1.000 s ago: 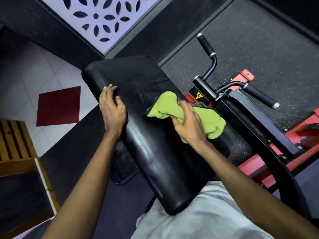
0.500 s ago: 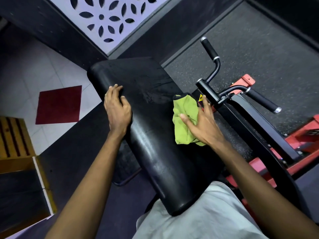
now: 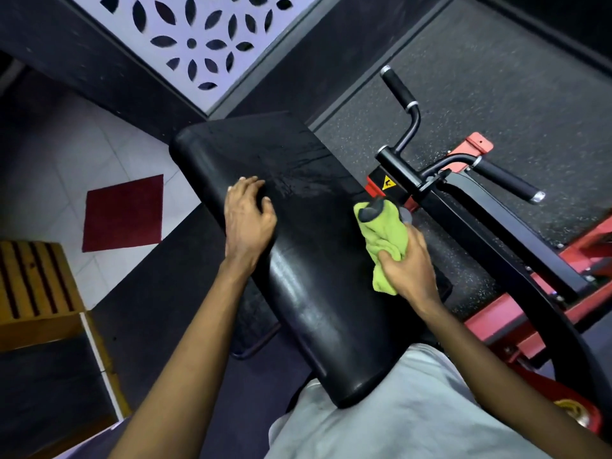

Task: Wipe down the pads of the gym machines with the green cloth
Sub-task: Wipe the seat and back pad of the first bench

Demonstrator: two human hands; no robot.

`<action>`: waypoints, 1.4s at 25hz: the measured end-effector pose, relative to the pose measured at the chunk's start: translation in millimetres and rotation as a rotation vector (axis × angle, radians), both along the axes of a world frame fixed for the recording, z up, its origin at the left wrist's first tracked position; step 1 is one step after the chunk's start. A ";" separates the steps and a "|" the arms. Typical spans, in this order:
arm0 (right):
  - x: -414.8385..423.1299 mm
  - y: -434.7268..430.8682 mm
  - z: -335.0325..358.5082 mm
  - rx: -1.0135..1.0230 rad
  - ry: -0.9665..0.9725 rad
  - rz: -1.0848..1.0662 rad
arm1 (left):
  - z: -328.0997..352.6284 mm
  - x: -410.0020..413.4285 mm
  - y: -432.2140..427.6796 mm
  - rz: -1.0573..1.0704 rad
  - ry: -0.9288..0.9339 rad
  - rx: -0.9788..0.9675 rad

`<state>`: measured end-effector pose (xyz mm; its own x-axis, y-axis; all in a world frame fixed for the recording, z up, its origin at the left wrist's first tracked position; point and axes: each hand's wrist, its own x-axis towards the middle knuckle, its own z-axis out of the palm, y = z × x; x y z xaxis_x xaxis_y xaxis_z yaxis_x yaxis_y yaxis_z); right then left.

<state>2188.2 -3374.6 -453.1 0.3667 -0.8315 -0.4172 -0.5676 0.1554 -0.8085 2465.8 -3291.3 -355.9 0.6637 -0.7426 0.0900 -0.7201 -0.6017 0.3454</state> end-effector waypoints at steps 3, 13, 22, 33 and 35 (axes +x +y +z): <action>42.4 -8.8 6.2 -0.075 -0.027 0.078 | -1.0 -4.6 -3.5 0.030 -0.050 -0.004; -49.2 -4.4 -14.7 -0.002 0.170 -0.132 | -1.2 -6.4 -8.2 0.046 -0.148 0.053; -0.5 -50.3 -24.4 0.152 0.226 -0.144 | 2.5 -7.4 -6.3 0.045 -0.071 0.002; 54.7 -44.4 -7.7 0.033 0.158 -0.090 | -0.3 24.1 1.8 0.146 0.004 -0.080; 76.9 -43.4 5.7 -0.018 0.089 -0.022 | -1.4 24.8 3.0 0.158 -0.006 -0.097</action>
